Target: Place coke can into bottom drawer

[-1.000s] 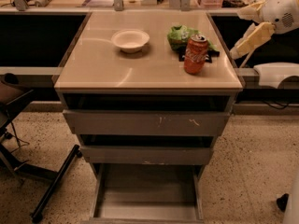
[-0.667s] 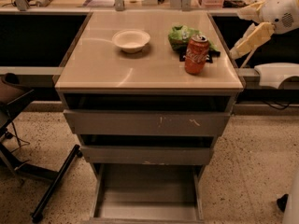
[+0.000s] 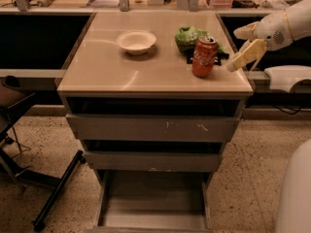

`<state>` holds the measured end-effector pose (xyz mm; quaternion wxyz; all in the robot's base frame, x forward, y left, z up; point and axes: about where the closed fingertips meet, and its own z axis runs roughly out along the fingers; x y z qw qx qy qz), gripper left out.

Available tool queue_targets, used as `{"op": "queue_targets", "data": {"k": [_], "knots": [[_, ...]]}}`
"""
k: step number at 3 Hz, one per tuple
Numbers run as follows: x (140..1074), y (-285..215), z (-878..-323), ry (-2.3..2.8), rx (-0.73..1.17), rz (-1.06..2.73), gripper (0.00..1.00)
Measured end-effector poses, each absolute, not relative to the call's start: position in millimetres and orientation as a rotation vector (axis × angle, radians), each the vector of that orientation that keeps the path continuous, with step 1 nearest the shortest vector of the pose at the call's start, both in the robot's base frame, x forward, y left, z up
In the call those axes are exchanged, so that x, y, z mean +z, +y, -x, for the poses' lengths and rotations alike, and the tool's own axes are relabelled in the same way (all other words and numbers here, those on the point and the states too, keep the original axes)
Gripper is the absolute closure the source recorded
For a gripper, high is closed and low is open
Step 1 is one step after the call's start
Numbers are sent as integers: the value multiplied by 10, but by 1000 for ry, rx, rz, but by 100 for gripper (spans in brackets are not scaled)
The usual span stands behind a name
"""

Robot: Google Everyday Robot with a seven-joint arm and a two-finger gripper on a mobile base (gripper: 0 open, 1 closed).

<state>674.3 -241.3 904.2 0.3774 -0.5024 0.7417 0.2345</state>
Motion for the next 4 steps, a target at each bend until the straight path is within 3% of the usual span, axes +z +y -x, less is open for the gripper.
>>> {"op": "queue_targets", "data": {"k": [1, 4], "knots": [[8740, -2013, -6872, 1900, 697, 1350, 0], [9002, -1760, -6990, 1673, 782, 1290, 0]]}}
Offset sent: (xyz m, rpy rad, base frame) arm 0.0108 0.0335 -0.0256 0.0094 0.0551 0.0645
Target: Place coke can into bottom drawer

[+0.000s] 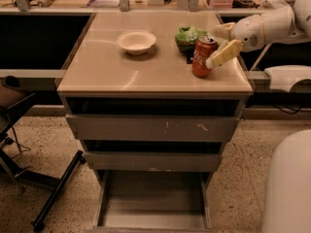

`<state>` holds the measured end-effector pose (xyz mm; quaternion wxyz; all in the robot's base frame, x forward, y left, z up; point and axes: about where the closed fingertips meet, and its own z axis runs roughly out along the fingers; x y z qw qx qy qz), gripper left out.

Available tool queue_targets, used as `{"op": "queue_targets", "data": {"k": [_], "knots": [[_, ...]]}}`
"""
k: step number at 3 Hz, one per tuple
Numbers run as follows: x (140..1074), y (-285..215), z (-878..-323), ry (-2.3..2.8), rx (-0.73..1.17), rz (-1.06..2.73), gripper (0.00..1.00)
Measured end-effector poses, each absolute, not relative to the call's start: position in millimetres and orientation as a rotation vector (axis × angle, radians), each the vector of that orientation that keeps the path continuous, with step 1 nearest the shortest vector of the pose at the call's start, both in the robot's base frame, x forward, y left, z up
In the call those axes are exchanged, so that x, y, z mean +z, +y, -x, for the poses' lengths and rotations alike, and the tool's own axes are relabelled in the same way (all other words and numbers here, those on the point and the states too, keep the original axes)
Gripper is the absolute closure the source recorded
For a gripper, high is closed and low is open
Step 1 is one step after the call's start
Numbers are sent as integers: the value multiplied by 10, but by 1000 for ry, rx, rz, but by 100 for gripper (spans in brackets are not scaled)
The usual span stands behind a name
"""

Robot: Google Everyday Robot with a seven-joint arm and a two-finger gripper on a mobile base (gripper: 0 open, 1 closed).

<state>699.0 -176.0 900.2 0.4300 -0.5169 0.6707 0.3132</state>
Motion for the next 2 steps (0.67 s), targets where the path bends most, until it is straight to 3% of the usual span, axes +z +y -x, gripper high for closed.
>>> {"op": "queue_targets", "data": {"k": [2], "knots": [[8865, -1763, -7050, 1699, 777, 1282, 0]]}}
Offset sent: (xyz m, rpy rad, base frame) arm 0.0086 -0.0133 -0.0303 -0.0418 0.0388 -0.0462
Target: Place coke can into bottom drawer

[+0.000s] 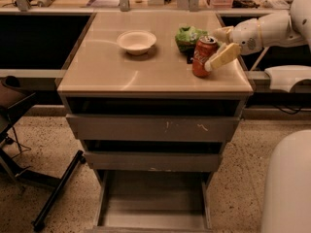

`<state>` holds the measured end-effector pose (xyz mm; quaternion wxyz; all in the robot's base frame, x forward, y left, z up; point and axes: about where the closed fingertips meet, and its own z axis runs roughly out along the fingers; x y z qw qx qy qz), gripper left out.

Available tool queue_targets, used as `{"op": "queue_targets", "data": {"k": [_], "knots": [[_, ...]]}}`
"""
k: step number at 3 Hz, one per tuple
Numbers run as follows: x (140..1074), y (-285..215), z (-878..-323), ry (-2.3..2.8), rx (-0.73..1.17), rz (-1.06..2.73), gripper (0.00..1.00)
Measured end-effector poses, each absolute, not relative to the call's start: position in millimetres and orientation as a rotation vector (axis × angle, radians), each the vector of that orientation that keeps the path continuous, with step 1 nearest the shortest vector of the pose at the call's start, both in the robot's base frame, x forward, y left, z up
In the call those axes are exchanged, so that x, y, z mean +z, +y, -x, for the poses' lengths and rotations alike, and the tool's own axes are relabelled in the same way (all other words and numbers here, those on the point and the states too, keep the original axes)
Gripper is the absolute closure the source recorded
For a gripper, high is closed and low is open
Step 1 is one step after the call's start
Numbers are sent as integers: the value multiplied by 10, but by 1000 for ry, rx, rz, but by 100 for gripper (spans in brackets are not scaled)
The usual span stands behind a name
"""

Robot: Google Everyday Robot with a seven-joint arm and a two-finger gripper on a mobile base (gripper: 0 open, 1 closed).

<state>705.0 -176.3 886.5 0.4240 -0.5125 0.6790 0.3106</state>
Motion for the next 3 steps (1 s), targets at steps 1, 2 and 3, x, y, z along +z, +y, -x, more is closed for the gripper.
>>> {"op": "queue_targets", "data": {"k": [1, 2, 3], "knots": [[8667, -1708, -7095, 1717, 819, 1281, 0], [8662, -1706, -7097, 1717, 820, 1281, 19], [8661, -1705, -7098, 1717, 820, 1281, 42]]}}
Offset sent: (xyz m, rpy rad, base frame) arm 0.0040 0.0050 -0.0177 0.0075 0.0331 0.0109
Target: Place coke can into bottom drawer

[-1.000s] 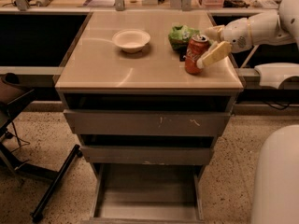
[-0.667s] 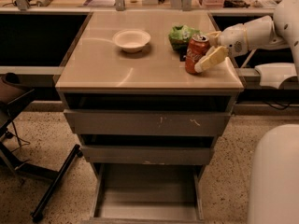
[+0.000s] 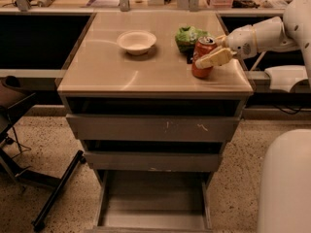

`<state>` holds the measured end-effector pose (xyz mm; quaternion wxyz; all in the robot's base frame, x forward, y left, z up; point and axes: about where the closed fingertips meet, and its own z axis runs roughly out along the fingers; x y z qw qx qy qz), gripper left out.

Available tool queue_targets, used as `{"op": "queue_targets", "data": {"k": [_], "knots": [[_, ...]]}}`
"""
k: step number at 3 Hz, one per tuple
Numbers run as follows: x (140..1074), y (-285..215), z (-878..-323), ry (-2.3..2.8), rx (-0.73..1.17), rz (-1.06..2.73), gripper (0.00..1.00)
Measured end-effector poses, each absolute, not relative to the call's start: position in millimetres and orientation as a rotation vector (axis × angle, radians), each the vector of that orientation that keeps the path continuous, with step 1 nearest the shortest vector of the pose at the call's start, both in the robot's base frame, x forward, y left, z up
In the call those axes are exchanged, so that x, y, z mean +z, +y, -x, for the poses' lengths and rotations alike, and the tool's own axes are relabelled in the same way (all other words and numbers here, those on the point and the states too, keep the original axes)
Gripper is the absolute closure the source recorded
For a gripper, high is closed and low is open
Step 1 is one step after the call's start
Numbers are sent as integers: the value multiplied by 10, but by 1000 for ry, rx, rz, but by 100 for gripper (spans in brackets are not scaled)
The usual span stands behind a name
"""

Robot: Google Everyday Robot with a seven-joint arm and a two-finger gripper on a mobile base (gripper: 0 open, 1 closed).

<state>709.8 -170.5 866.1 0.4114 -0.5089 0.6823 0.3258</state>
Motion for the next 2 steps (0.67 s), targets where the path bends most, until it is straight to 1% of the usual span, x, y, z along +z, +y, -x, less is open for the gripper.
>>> {"op": "queue_targets", "data": {"k": [1, 2], "knots": [[8661, -1705, -7098, 1717, 820, 1281, 65], [8666, -1717, -7084, 1718, 817, 1280, 96]]}}
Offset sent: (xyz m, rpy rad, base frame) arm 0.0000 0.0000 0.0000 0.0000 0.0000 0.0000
